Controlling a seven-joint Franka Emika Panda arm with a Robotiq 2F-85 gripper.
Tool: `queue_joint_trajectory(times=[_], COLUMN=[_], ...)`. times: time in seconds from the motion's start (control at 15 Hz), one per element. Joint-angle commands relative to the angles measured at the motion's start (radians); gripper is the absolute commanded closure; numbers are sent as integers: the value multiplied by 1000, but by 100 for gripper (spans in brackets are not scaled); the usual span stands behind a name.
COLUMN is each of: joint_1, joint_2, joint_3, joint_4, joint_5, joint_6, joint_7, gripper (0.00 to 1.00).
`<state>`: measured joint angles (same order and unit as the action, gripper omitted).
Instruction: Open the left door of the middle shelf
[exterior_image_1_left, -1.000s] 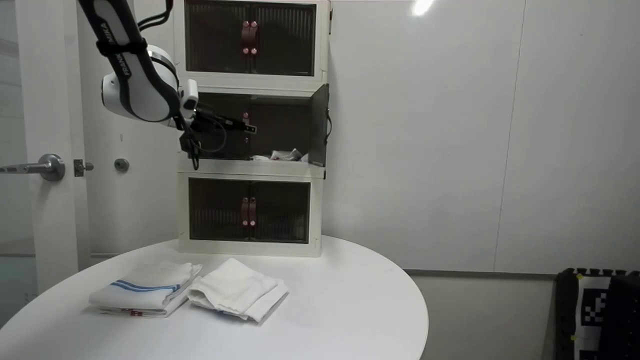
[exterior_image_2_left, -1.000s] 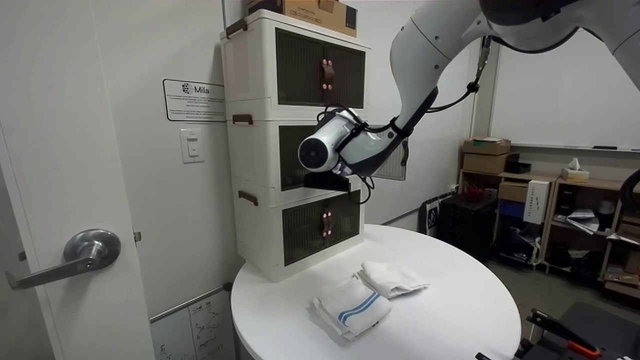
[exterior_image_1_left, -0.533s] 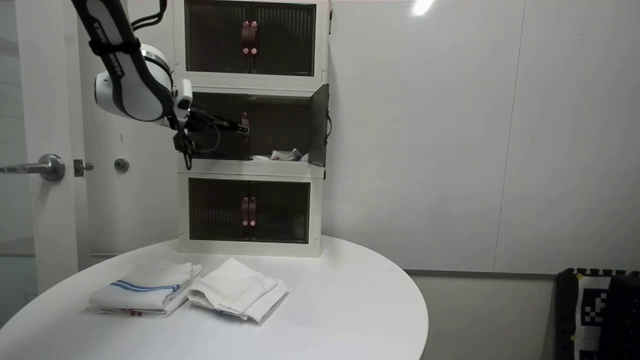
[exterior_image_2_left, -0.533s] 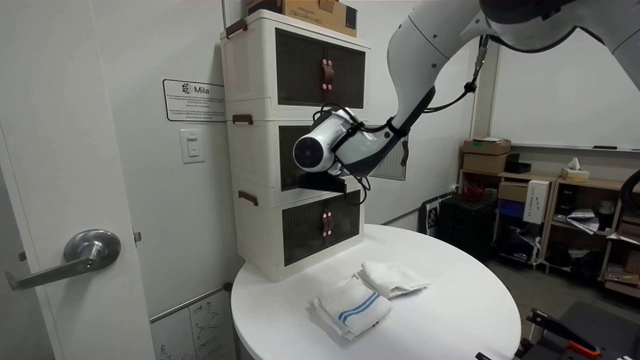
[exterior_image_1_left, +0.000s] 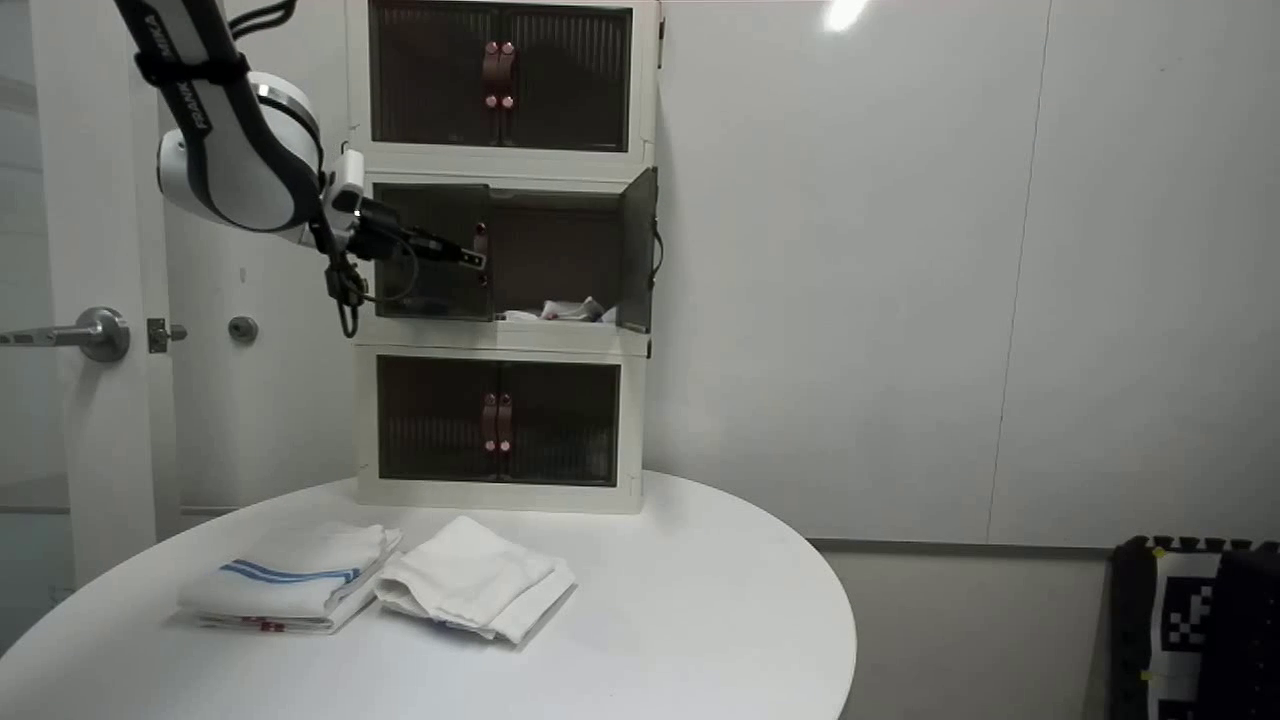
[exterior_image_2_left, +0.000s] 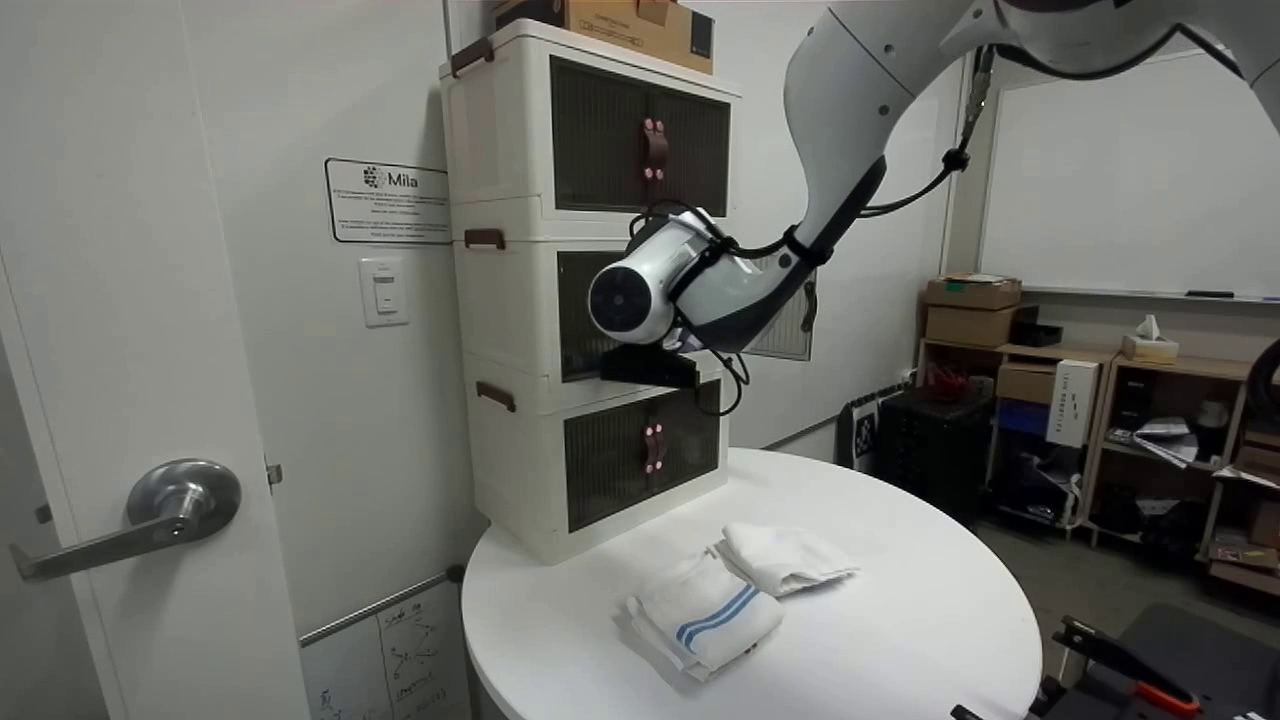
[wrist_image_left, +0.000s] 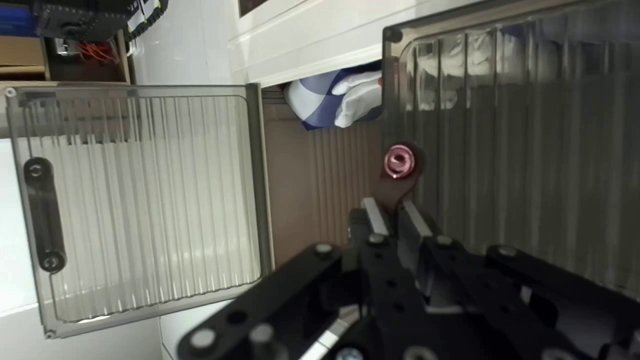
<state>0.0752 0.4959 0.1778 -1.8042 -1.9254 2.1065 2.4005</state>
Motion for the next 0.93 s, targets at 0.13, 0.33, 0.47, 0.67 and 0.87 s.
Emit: queue_joint_trajectory(times=[0.13,0.33,0.47,0.67,0.87], joint_1=[5,5,-7,-49,-70], joint_2=[-106,-128,-147,-206,-275], joint_3=[20,22,23,20,-10], joint_4=[-134,-166,-182,-201,-270], joint_5=[80,96,121,216,374], joint_6=[108,197,278,509,647], joint_7=[18,17,-22,-176,-421], gripper=[70,49,34,12,0])
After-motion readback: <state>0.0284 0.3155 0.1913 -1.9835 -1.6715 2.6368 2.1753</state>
